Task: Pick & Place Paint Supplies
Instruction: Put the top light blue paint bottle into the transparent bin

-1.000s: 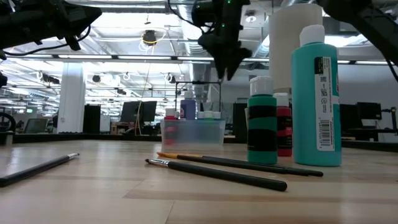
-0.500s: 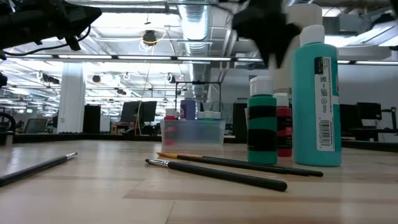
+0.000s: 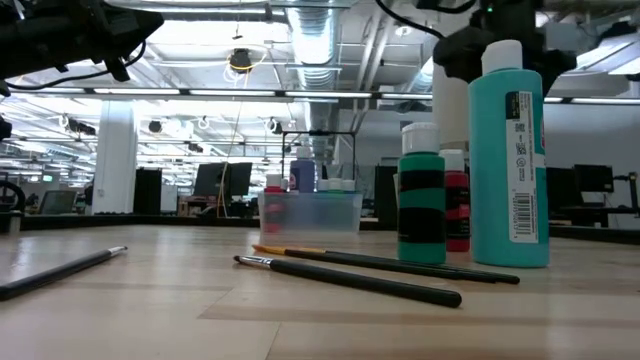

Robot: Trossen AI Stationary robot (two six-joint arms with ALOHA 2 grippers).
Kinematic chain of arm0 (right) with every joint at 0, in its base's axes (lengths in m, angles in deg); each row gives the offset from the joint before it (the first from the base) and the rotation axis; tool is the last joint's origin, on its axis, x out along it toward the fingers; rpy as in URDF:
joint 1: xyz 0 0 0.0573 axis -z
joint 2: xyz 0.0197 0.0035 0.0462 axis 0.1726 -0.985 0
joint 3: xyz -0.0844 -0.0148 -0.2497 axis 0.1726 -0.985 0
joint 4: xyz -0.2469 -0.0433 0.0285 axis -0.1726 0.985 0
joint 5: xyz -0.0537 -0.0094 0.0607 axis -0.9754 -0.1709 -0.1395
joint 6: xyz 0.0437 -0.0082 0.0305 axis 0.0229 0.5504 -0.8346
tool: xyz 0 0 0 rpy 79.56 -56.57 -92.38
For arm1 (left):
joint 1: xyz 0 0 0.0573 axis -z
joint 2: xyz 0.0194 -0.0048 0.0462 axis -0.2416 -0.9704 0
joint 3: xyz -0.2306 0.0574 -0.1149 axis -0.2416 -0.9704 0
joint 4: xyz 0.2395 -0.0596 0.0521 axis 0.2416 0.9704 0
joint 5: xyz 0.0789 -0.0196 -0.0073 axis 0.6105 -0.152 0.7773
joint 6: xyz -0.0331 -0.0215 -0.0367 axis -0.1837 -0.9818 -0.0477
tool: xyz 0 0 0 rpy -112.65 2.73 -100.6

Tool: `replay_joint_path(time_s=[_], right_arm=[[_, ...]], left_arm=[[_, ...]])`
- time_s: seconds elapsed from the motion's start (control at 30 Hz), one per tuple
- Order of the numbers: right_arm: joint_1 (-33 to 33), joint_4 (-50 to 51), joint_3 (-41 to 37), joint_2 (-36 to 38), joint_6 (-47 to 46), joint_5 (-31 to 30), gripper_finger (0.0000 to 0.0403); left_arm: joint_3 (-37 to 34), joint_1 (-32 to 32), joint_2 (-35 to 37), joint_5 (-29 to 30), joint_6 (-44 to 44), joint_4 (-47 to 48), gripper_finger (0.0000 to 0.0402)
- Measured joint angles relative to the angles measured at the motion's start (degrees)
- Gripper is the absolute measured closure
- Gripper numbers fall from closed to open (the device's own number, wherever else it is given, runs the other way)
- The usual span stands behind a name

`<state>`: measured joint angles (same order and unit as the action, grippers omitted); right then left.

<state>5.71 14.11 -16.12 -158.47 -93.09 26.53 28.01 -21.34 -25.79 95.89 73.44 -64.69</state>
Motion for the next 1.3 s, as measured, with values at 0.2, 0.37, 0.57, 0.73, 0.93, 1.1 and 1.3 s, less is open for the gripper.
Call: replay_joint_path(time_s=[0.2,0.37,0.57,0.73,0.93,1.1,1.3], right_arm=[[0.7,-3.9,-2.5,0.5,4.1,-0.4,0.0179],[1.5,-5.9,-4.1,0.5,7.0,-1.2,0.0179],[1.4,-10.0,-5.6,0.5,9.9,-1.4,0.0179],[0.4,-11.3,-9.0,0.5,9.9,-1.0,0.0179],[0.5,-15.5,-12.0,0.4,11.4,0.2,0.0184],[0.6,-16.9,-12.0,0.4,12.8,0.1,0.0223],[0.6,-16.7,-11.9,0.4,14.0,0.0,0.0293]], left_arm=[[0.0,0.0,0.0,0.0,0.0,0.0,0.04],[0.0,0.0,0.0,0.0,0.0,0.0,0.04],[0.0,0.0,0.0,0.0,0.0,0.0,0.04],[0.0,0.0,0.0,0.0,0.0,0.0,0.04],[0.0,0.0,0.0,0.0,0.0,0.0,0.04],[0.0,0.0,0.0,0.0,0.0,0.0,0.04],[0.0,0.0,0.0,0.0,0.0,0.0,0.04]])
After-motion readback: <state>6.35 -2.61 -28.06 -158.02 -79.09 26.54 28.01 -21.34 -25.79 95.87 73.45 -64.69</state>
